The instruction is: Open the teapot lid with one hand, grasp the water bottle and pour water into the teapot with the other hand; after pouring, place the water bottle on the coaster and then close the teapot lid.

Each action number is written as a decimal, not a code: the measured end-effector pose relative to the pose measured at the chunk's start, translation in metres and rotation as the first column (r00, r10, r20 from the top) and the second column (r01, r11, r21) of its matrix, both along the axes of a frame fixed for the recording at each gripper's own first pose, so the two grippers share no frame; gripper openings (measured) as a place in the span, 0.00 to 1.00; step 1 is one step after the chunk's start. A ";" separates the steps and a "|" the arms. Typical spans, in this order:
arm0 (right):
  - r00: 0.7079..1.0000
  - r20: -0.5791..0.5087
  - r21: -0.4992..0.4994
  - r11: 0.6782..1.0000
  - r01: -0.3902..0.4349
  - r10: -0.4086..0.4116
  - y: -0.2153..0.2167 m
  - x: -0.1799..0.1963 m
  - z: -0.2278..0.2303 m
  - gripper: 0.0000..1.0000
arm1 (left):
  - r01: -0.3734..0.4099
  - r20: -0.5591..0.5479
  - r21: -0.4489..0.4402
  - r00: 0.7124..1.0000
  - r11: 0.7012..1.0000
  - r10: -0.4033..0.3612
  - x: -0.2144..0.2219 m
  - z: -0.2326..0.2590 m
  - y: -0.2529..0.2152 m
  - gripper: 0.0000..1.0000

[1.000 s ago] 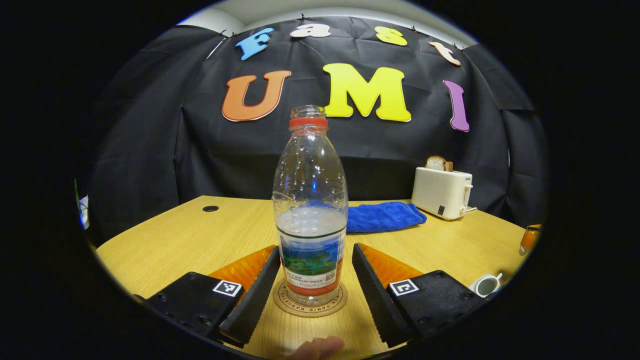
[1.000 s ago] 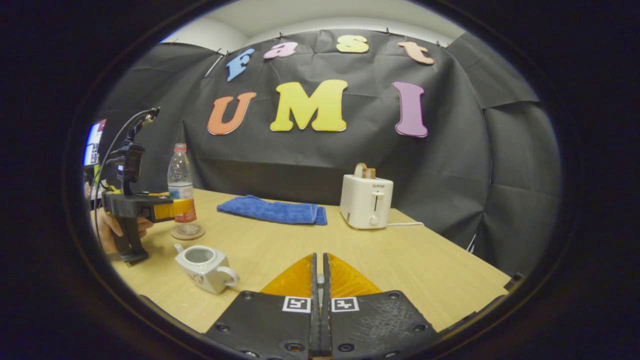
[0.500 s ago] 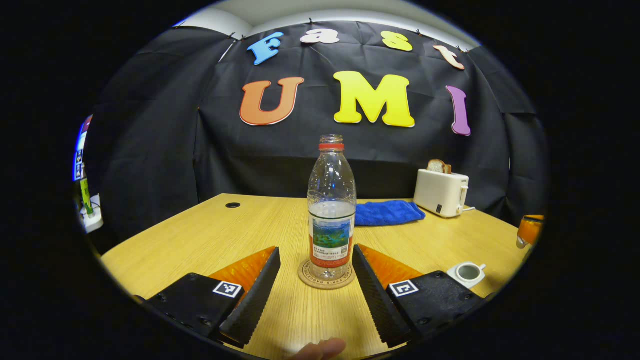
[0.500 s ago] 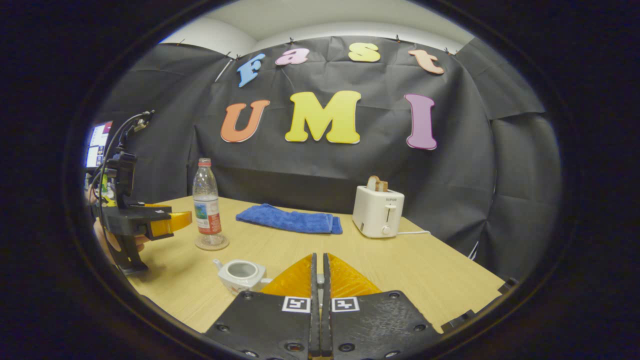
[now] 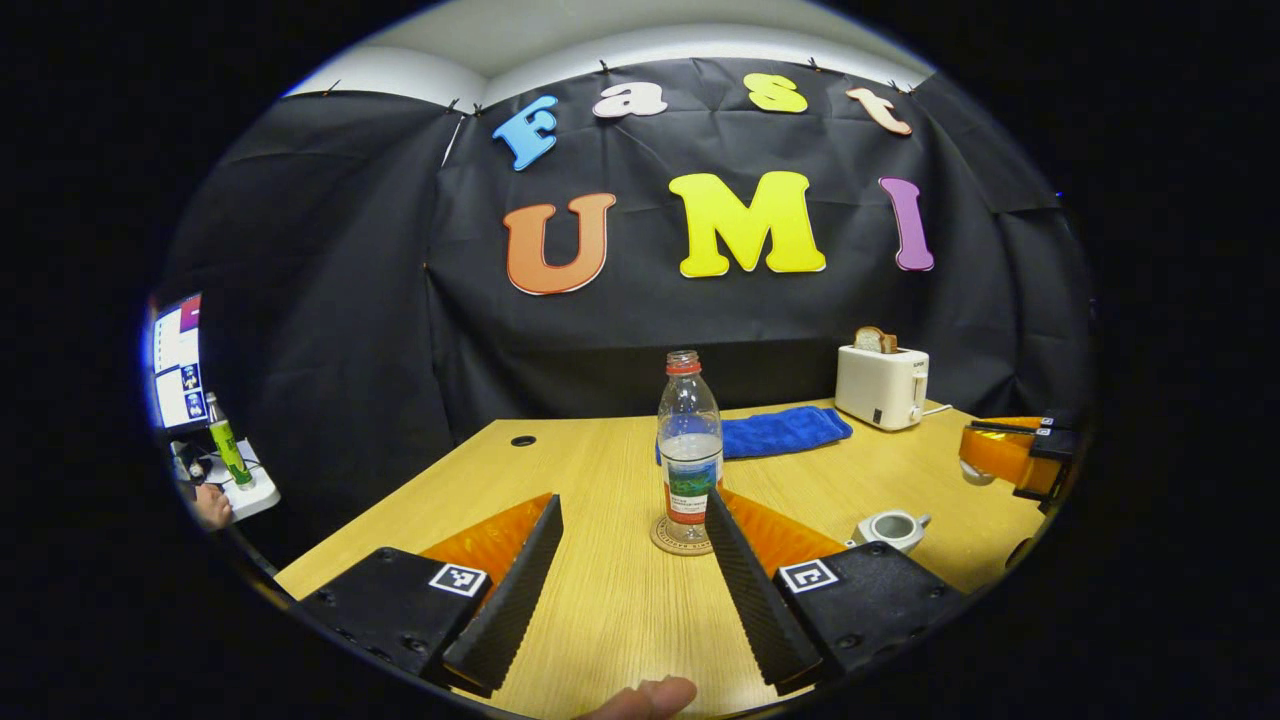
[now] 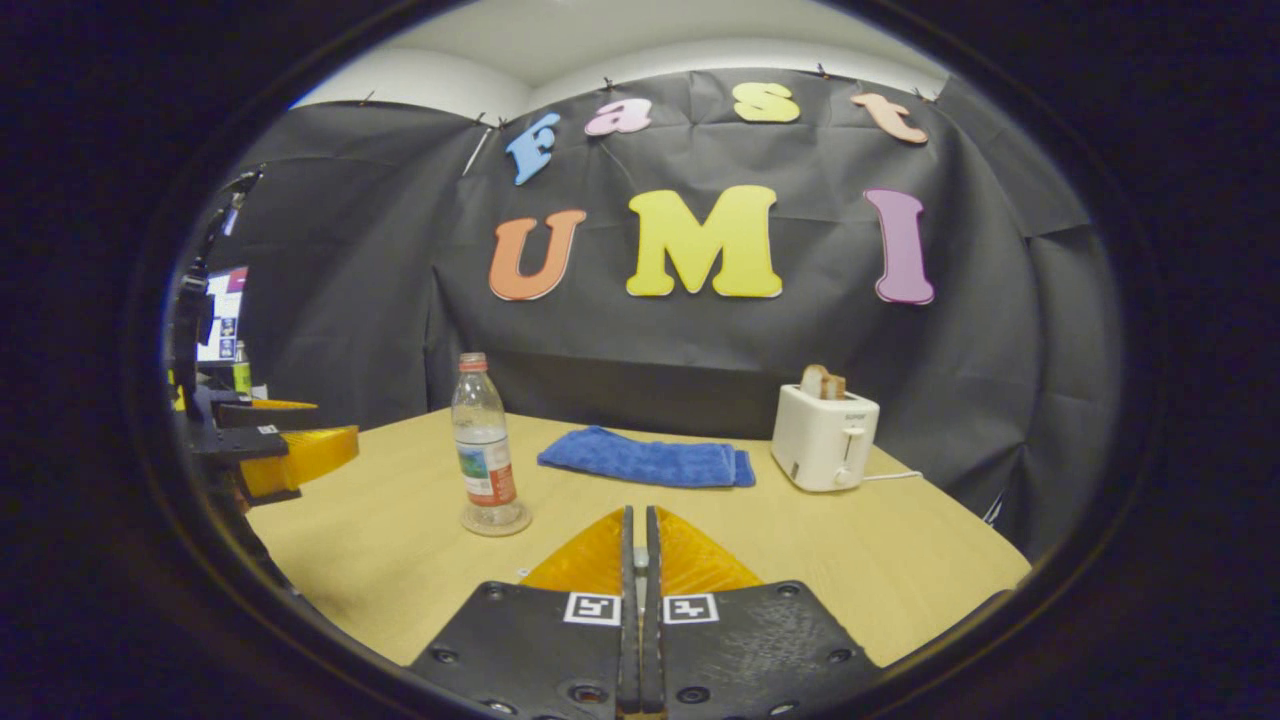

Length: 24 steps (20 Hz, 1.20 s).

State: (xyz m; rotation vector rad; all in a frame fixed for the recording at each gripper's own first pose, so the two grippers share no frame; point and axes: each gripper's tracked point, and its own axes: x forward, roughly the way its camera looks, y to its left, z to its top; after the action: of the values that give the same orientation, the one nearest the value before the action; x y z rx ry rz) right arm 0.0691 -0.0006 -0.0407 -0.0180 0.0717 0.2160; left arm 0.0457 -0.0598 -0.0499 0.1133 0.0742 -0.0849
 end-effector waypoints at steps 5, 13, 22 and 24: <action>0.999 -0.043 0.096 0.995 0.025 -0.021 0.020 0.025 -0.014 0.01 | 0.006 0.023 -0.079 1.000 0.997 -0.004 -0.025 0.029 0.012 0.90; 0.994 -0.108 0.067 0.998 0.009 -0.002 0.046 0.034 -0.042 0.01 | 0.034 0.065 -0.005 0.997 0.999 -0.034 -0.043 0.046 0.009 0.90; 0.988 -0.155 0.063 0.998 0.018 -0.008 0.038 0.046 -0.062 0.04 | 0.037 0.024 0.020 0.999 0.999 -0.038 -0.037 0.032 0.002 0.90; 0.988 -0.157 0.058 0.998 0.016 -0.007 0.039 0.047 -0.063 0.04 | 0.029 0.013 0.033 0.999 0.999 -0.030 -0.035 0.028 0.003 0.90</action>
State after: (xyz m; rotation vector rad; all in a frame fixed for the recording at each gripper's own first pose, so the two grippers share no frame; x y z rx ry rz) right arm 0.1163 0.0382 -0.1038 0.0583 0.2223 0.2076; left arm 0.0106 -0.0570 -0.0219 0.1473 0.0603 -0.1123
